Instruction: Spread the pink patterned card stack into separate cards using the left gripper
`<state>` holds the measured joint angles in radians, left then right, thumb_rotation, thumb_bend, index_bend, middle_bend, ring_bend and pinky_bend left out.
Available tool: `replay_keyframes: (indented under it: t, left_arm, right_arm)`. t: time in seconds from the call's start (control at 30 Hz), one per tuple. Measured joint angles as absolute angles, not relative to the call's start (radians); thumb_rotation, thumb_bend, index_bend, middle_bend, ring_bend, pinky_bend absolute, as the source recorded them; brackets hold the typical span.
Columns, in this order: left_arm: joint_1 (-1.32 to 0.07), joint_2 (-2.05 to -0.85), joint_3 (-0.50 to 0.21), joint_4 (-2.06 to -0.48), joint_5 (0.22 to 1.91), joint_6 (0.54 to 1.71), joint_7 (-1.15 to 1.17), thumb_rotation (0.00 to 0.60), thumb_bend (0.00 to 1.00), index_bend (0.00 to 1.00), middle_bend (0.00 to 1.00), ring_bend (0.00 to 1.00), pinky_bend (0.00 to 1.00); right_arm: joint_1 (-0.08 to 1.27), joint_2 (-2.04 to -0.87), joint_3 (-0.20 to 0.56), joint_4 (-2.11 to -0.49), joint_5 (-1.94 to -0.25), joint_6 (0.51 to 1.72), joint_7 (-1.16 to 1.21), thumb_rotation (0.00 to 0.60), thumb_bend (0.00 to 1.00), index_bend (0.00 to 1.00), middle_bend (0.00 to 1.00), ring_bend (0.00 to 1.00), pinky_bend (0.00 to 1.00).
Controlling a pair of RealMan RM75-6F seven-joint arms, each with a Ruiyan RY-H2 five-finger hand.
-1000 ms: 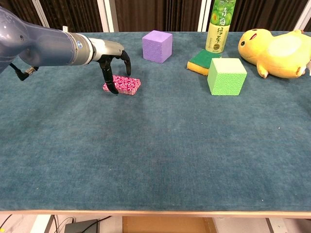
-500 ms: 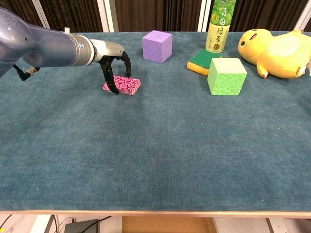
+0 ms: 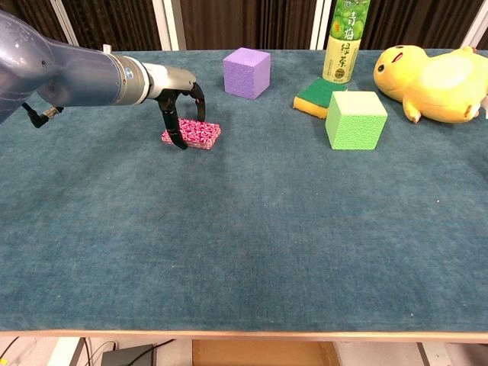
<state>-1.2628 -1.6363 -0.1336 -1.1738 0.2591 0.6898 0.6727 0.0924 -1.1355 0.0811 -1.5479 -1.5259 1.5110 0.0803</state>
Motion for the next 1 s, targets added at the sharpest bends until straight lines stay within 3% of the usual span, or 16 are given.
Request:
replay_keyframes:
  t: [0.5, 1.0]
  left_arm:
    - [-1.273, -1.648, -0.129, -1.151, 0.254, 0.685, 0.669, 0.600, 0.28, 0.45, 0.09, 0.00, 0.00]
    - [-1.283, -1.607, -0.129, -1.225, 0.232, 0.720, 0.687, 0.600, 0.30, 0.50, 0.10, 0.00, 0.00]
  right_arm:
    - [0.092, -1.134, 0.083, -1.552, -1.519, 1.507, 0.080, 0.600, 0.20, 0.07, 0.05, 0.13, 0.24]
    - [0.093, -1.132, 0.082, -1.556, -1.517, 1.502, 0.090, 0.600, 0.20, 0.07, 0.05, 0.13, 0.24]
